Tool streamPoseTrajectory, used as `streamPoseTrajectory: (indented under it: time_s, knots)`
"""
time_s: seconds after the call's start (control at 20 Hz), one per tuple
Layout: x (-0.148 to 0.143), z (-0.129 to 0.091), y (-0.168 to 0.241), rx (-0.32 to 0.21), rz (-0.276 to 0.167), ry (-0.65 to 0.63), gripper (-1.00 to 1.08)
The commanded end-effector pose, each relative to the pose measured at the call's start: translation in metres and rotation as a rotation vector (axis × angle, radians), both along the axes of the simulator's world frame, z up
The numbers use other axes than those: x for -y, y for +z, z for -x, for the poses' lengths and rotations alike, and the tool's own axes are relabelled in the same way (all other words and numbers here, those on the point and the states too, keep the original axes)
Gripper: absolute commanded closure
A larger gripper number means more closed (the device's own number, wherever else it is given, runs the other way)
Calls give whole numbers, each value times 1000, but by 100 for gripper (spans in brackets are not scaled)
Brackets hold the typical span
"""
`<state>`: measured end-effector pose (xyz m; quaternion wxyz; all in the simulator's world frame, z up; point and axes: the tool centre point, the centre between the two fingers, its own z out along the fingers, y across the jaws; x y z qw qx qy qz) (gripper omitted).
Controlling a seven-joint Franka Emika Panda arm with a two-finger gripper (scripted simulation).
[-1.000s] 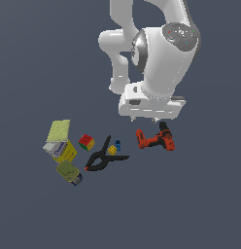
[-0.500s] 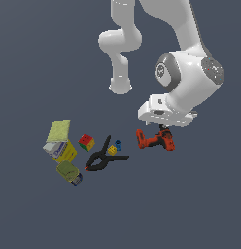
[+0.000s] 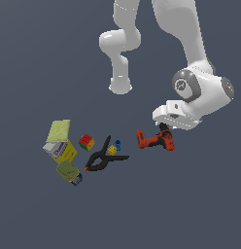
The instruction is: Pick up a designated object from a clutter of objects.
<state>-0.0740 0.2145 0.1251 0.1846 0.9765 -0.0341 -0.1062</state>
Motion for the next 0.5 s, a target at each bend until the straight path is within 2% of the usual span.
streamPoseTrajectory:
  time_s: [0.0,0.45]
  knots:
    - [-13,11,-14,2,38,1,-60]
    - [-44,42,-47,17,127,10,-60]
